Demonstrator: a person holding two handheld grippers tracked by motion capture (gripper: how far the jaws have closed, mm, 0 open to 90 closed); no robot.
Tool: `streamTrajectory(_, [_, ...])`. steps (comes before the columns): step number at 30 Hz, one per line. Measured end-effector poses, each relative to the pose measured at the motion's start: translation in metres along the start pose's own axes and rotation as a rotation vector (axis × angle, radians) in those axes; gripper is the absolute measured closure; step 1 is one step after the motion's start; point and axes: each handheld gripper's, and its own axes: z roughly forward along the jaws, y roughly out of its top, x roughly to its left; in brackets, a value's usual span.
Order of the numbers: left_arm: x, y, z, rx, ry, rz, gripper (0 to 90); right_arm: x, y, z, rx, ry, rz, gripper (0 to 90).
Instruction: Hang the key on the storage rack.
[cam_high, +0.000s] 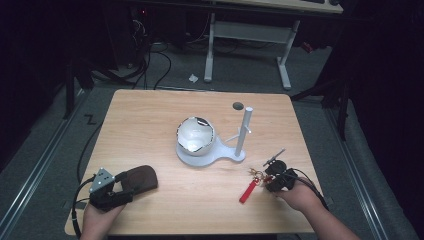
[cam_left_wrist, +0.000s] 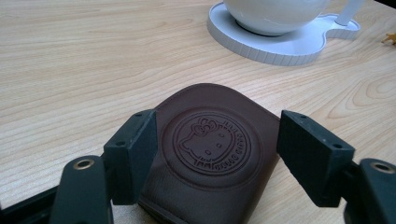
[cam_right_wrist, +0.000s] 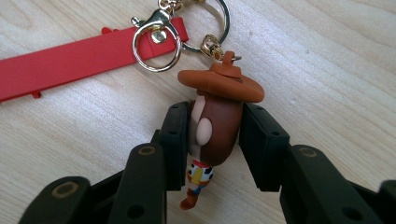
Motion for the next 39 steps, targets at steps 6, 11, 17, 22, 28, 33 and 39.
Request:
streamTrajectory(6, [0.001,0.0,0.0,-0.002,-0.003,-0.007,29.3,-0.004,0.001,0.0,0.0,0.021,0.026,67.1])
streamTrajectory(11, [0.001,0.0,-0.001,-0.002,0.0,-0.008,29.4,-0.004,0.001,-0.004,0.007,0.027,0.013,67.3])
streamTrajectory(17, [0.001,0.0,0.001,-0.001,-0.002,-0.007,29.5,-0.005,-0.001,-0.023,-0.003,0.064,0.008,67.4])
streamTrajectory(22, [0.001,0.0,0.001,-0.001,-0.003,-0.008,29.5,-0.004,-0.003,-0.041,-0.008,0.071,-0.012,67.4])
streamTrajectory(28, [0.001,-0.001,0.001,0.001,-0.003,-0.011,29.5,-0.002,-0.003,-0.065,-0.024,0.074,-0.04,67.5])
streamTrajectory(33, [0.001,-0.001,0.001,-0.002,-0.003,-0.013,29.5,0.0,0.0,-0.082,-0.043,0.078,-0.043,67.5])
streamTrajectory(39, [0.002,-0.001,0.001,0.001,-0.006,-0.011,29.6,0.004,0.003,-0.103,-0.057,0.077,-0.048,67.5])
